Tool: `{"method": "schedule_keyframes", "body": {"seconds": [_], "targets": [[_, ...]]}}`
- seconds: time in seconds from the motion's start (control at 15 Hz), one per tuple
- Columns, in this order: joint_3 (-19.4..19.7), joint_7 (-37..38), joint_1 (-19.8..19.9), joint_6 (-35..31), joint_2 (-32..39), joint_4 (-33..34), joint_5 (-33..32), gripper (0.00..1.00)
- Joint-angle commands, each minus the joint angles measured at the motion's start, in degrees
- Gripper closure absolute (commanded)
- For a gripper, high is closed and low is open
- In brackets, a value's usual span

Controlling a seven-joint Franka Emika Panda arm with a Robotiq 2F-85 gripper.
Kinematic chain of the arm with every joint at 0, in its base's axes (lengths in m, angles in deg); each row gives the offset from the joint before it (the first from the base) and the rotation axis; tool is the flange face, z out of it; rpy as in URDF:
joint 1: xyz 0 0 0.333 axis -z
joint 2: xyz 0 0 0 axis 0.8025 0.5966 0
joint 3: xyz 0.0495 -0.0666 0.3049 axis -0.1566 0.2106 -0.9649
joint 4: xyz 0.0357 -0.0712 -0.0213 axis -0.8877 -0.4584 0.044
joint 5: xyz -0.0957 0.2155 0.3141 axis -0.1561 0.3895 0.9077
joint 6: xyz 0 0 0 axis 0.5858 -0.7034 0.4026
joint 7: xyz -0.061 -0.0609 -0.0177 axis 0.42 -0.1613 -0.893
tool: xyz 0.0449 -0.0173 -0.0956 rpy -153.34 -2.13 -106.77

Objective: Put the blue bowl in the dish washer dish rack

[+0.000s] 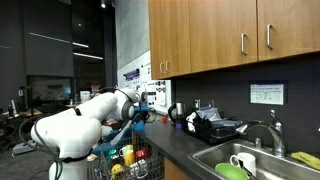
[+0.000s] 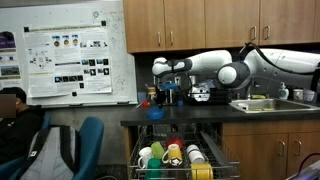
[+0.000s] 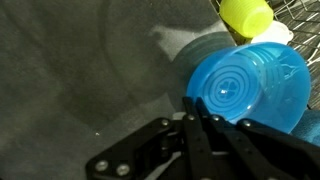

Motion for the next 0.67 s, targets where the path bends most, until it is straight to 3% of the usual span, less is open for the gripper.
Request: {"method": "schedule_keyframes", "body": {"seconds": [0.0, 0.13, 0.6], "targets": [[1.66, -1.28, -0.57, 3.45, 1.70, 4.66, 0.90, 0.99], [1.82, -1.24, -0.50, 2.91, -0.78, 0.85, 1.00, 0.99], [1.99, 0.52, -1.79, 4.11, -1.06, 0.67, 1.15, 0.99]]}}
